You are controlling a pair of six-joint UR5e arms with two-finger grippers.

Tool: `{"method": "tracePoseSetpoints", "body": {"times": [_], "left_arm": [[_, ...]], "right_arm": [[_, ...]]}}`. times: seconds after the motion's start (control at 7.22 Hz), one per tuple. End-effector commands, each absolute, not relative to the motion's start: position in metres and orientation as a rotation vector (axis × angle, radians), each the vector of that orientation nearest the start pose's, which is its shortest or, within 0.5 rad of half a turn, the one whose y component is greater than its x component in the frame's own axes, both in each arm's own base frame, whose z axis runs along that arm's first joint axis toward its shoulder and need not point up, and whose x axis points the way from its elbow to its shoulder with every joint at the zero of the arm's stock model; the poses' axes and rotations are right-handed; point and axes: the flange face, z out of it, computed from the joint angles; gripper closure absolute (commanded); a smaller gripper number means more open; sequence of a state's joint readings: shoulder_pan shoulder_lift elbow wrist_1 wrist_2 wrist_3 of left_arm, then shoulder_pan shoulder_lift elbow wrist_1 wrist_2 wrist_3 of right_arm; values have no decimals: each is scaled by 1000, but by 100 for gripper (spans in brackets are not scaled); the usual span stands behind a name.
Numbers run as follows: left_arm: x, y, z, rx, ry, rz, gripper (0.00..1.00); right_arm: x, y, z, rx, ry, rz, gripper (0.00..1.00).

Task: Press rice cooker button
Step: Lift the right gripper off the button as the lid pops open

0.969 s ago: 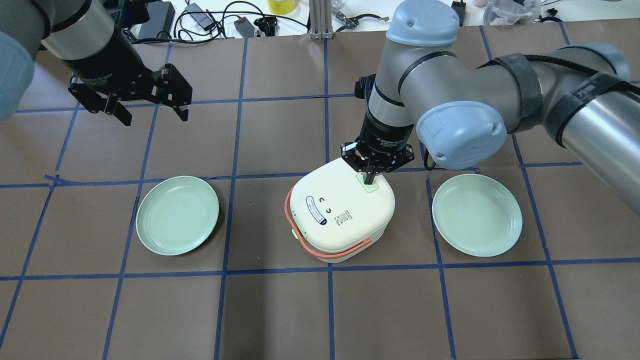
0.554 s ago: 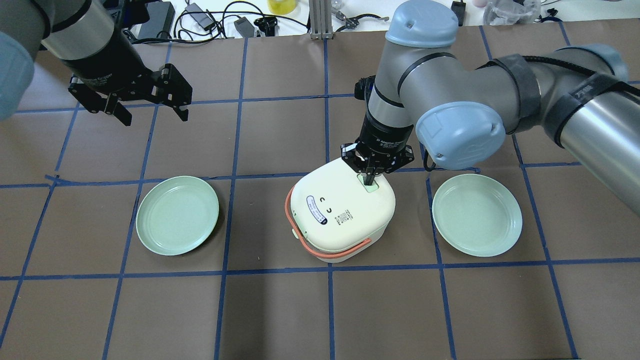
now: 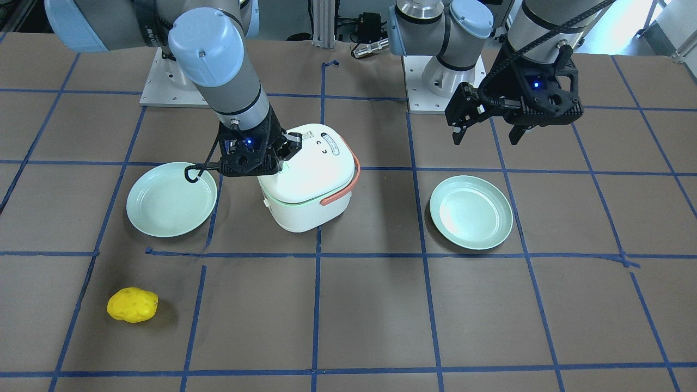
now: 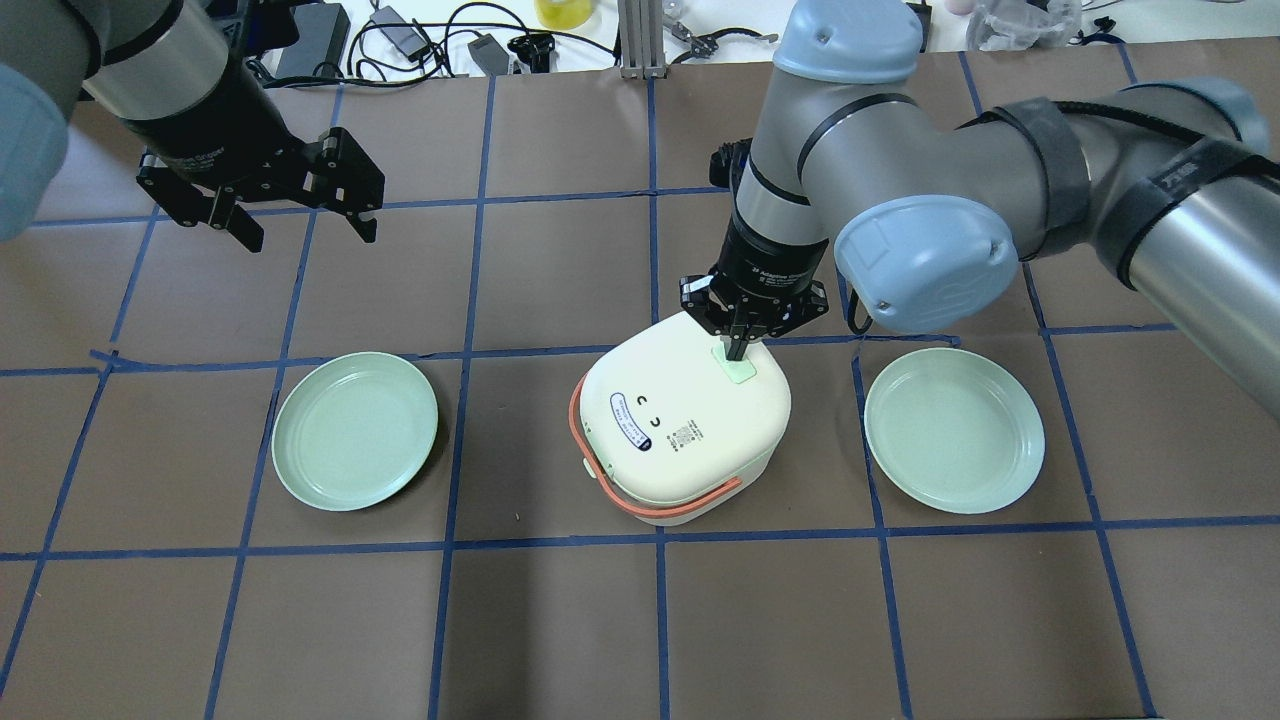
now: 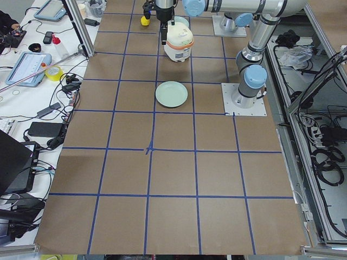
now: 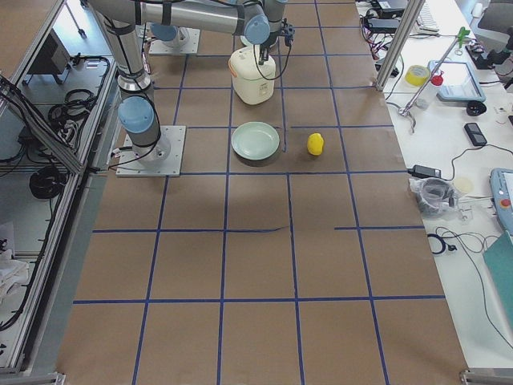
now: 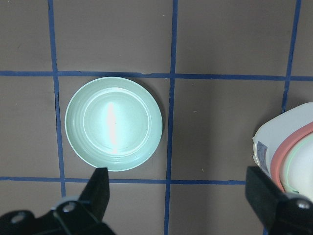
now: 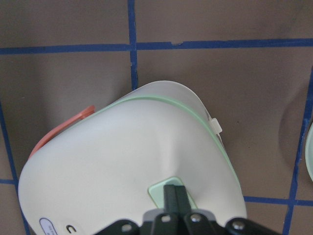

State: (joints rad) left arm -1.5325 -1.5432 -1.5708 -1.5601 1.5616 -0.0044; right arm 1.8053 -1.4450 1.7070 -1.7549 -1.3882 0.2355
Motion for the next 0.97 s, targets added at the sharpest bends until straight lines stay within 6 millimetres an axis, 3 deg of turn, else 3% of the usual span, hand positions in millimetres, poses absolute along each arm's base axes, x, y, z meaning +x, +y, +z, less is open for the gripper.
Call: {"method": "tracePoseSetpoints", "body": {"times": [0.0, 0.14, 0.42, 0.69, 0.83], "left_arm": [[-116, -489, 502, -67, 3149, -61, 0], [-116, -489, 502, -65, 3149, -61, 0], [-116, -489, 502, -65, 3149, -61, 0], [-116, -489, 502, -65, 3149, -61, 0], [-116, -489, 502, -67, 3149, -61, 0]], "right_arm": [[278, -481, 422, 48, 2953, 62, 7], [281, -479, 453, 95, 2914, 27, 0], [278, -477, 512, 136, 2901, 4, 0], [246, -492, 508, 163, 3019, -21, 0], [218, -502, 506, 148, 3047, -11, 0]]}}
